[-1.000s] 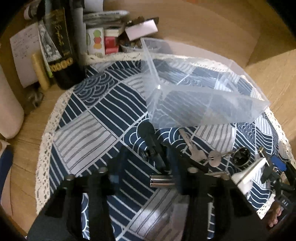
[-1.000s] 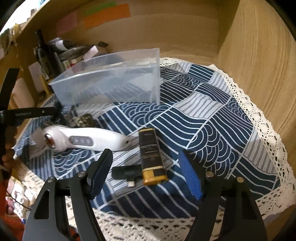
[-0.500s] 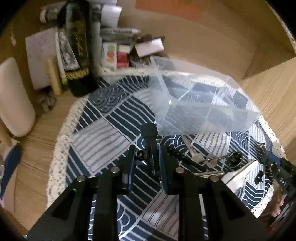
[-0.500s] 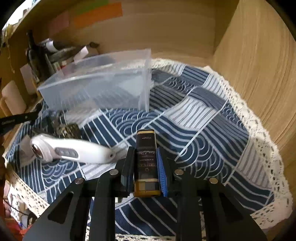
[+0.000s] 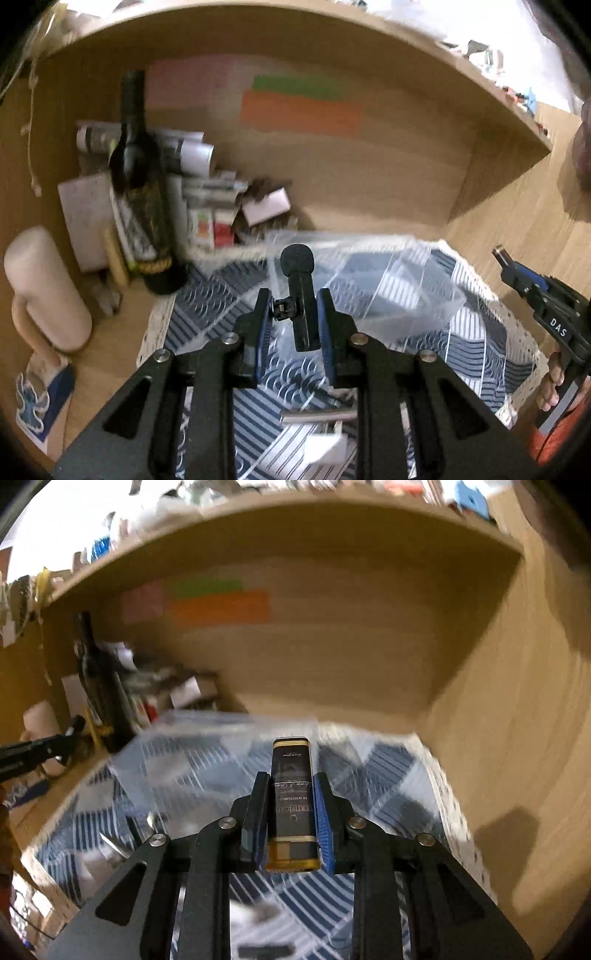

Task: Organize rigid objects
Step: 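Carry both held items into the clear plastic box and open both grippers, then grasp the white plug adapter with the left gripper while the right gripper grasps the black USB adapter, then lower both adapters into the clear box and open both grippers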

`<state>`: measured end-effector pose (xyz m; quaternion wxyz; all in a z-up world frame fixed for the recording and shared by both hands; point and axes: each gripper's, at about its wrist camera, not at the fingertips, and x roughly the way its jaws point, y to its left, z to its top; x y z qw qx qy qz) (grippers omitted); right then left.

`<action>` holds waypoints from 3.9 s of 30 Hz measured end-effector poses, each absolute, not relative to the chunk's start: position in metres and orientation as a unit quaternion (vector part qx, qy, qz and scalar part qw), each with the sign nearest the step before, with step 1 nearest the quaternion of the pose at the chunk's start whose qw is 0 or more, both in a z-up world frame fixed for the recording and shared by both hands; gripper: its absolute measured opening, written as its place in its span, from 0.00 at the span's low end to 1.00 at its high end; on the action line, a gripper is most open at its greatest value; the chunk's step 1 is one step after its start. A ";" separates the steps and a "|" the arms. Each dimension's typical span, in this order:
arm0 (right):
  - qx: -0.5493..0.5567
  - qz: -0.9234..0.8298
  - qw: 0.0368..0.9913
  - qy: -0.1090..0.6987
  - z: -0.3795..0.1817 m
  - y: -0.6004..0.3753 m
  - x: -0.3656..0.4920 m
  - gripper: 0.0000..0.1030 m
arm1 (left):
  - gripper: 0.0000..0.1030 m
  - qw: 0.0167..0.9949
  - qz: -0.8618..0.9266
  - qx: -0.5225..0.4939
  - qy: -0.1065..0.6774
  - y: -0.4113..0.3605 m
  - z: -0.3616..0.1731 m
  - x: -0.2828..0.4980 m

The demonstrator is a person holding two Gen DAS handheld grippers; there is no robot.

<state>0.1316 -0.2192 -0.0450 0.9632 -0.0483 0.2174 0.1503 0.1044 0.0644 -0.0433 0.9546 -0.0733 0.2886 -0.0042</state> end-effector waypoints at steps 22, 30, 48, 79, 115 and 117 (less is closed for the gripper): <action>-0.085 0.191 0.922 0.327 -0.080 -0.150 0.253 0.21 | 0.23 0.907 -0.056 -0.051 0.413 0.028 -0.098 0.226; -0.123 0.200 0.890 0.390 -0.121 -0.135 0.272 0.21 | 0.23 0.894 -0.059 -0.024 0.443 0.012 -0.120 0.243; -0.128 0.197 0.919 0.317 -0.075 -0.143 0.232 0.53 | 0.71 0.915 -0.034 -0.017 0.402 0.017 -0.088 0.214; -0.050 0.162 0.907 0.386 -0.155 -0.226 0.093 0.75 | 0.96 0.912 -0.014 -0.037 0.409 0.042 -0.143 0.055; -0.047 0.184 0.945 0.265 -0.072 -0.192 0.133 0.40 | 0.37 0.944 -0.017 -0.051 0.324 0.040 -0.071 0.096; -0.052 0.189 0.947 0.255 -0.064 -0.186 0.140 0.40 | 0.37 0.947 -0.016 -0.049 0.318 0.038 -0.064 0.106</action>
